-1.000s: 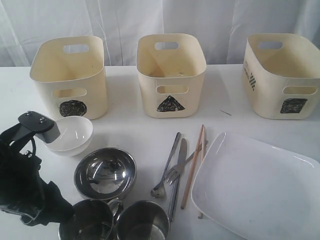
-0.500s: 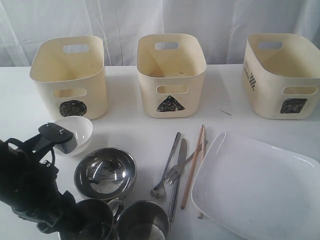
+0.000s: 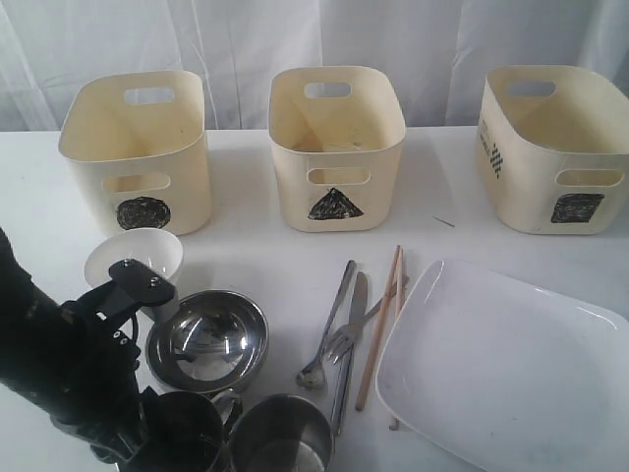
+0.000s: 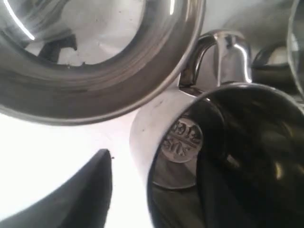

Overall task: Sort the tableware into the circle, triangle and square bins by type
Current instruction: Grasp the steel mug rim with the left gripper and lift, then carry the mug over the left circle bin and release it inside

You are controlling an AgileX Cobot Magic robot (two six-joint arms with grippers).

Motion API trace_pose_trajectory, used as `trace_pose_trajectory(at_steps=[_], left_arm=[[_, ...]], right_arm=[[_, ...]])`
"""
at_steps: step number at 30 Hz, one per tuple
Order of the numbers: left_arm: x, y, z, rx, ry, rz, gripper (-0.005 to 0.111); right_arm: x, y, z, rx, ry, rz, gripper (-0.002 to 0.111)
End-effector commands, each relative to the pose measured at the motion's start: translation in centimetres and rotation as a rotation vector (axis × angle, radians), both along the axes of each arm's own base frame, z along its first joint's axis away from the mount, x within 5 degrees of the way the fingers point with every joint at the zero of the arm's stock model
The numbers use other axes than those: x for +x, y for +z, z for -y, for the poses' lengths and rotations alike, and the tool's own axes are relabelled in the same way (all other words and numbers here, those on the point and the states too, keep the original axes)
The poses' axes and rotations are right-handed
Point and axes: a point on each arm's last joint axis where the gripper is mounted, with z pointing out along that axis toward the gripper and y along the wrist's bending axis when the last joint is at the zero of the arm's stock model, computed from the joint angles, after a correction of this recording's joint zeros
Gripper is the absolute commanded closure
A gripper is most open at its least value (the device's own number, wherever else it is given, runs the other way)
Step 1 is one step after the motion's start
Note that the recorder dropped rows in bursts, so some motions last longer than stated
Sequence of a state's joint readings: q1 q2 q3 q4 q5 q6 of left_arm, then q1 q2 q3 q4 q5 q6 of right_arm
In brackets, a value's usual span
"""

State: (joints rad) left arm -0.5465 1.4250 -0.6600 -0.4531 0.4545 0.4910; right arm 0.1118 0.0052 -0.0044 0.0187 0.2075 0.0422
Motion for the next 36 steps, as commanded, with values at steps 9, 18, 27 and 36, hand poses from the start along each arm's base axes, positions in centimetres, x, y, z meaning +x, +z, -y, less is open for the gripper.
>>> trace_pose_trajectory(at_steps=[9,18,27,36], left_arm=[[0.5,0.0,-0.1,0.028,-0.031,0.066,0.107],[-0.1,0.6,-0.2,0.050,-0.082,0.001,0.107],[-0.2,5.9,-1.7,0.170,-0.109,0.081,0.107],[2.8,13.6,-3.3,0.246,0.045,0.568,0.107]], right_arm=[[0.0,-0.1,0.0,0.001,-0.003,0.006,0.108],[0.0,-0.1,0.0,0.001,-0.003,0.006,0.108],[0.0,-0.1,0.0,0.001,-0.003,0.006,0.108],[0.0,-0.1,0.0,0.001,-0.003,0.006,0.108]])
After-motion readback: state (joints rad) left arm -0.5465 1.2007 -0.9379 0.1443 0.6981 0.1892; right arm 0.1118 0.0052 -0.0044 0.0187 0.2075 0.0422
